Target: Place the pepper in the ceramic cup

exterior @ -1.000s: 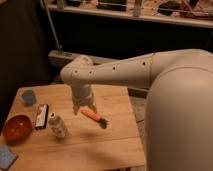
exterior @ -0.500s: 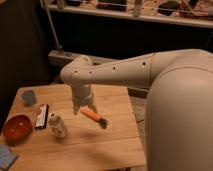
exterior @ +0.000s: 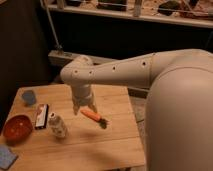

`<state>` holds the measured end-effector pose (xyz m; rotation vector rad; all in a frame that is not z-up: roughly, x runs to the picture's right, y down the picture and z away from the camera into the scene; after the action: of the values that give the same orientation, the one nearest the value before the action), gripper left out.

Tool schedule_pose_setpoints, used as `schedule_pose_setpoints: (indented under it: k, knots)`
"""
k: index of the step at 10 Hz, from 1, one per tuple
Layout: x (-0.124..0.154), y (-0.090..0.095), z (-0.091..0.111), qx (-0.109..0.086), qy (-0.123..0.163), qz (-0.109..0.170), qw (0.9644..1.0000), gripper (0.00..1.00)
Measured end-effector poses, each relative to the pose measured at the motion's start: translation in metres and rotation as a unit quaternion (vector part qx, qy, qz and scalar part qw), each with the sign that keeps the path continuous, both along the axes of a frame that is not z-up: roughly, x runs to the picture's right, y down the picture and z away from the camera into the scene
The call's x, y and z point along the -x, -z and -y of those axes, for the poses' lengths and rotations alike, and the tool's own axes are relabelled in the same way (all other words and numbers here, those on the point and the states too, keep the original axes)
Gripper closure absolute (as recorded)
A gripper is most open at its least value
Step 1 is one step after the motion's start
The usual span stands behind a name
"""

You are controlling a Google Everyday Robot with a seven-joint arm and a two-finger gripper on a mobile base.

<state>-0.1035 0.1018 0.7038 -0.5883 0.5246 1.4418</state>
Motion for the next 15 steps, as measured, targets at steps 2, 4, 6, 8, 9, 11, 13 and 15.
schedule_pose_setpoints:
  k: [2, 4, 6, 8, 9, 11, 13, 15]
  knots:
    - [0.000, 0.001, 0.001, -0.001, 0.000, 0.000, 1.0000, 0.35]
    - [0.000, 0.001, 0.001, -0.001, 0.000, 0.000, 1.0000, 0.35]
    - [0.000, 0.000, 0.000, -0.001, 0.000, 0.000, 1.0000, 0.35]
    - [-0.002, -0.003, 0.001, -0.004, 0.022, 0.013, 0.9997, 0.35]
    - [-0.005, -0.006, 0.001, -0.006, 0.043, 0.027, 0.9987, 0.35]
    - [-0.021, -0.015, 0.011, -0.020, 0.122, 0.093, 0.9879, 0.35]
    - [-0.034, -0.025, 0.033, -0.042, 0.190, 0.185, 0.9634, 0.35]
    - [-0.041, -0.031, 0.045, -0.051, 0.222, 0.237, 0.9445, 0.35]
